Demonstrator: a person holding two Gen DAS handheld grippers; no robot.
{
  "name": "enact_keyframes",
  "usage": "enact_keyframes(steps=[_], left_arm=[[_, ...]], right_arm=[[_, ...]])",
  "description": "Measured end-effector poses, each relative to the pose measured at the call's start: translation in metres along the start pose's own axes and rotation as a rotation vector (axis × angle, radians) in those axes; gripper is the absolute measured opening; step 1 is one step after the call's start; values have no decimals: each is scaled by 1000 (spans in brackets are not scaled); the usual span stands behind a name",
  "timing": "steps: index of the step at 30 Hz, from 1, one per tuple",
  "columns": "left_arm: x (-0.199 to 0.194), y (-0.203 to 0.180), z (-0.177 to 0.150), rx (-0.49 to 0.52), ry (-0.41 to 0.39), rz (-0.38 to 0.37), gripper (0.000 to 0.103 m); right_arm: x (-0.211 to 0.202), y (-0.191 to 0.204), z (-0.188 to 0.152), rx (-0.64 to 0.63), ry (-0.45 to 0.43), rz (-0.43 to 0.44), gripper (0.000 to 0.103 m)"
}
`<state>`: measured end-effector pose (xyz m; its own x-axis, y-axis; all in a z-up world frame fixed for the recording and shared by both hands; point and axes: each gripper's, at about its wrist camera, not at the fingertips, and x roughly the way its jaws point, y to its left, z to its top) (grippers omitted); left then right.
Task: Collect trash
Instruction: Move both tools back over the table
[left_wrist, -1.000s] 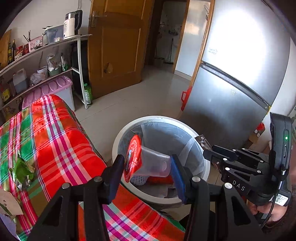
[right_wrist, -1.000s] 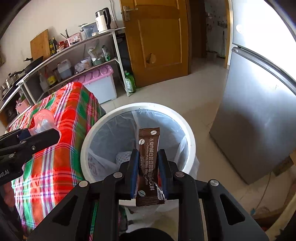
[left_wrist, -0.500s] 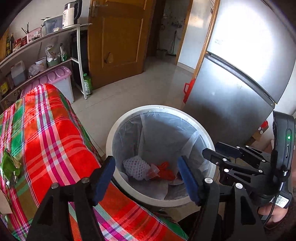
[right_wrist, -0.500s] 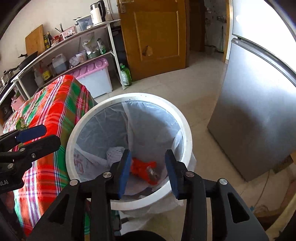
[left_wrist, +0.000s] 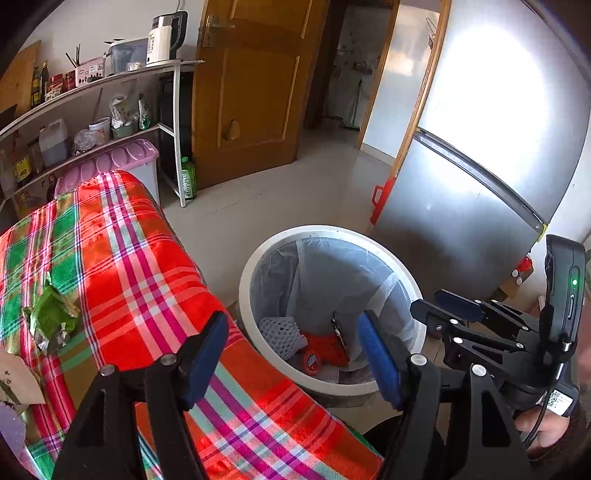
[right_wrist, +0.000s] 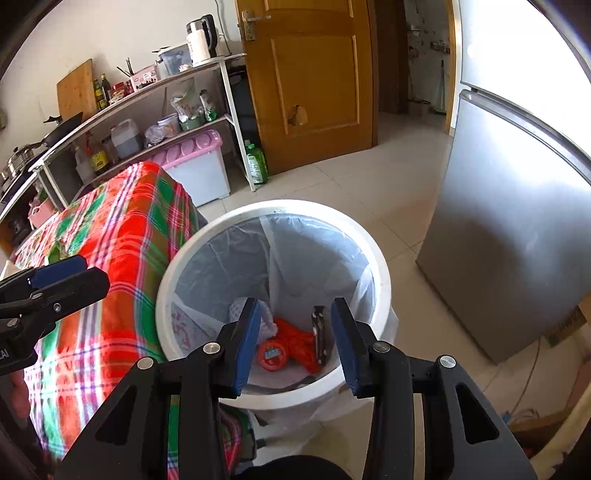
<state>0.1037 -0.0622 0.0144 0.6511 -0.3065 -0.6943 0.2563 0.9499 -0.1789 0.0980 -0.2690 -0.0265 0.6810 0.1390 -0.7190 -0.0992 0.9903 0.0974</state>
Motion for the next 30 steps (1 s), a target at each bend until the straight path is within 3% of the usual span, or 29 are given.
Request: enact_keyframes(steps=[16, 30], left_arm=[[-90, 75, -36, -121, -124, 151, 79], [-164, 168, -98, -291, -189, 339, 84]], right_arm=[[-32, 76, -8, -94, -71, 142, 41], [-33, 172, -18, -214, -60, 306, 42]])
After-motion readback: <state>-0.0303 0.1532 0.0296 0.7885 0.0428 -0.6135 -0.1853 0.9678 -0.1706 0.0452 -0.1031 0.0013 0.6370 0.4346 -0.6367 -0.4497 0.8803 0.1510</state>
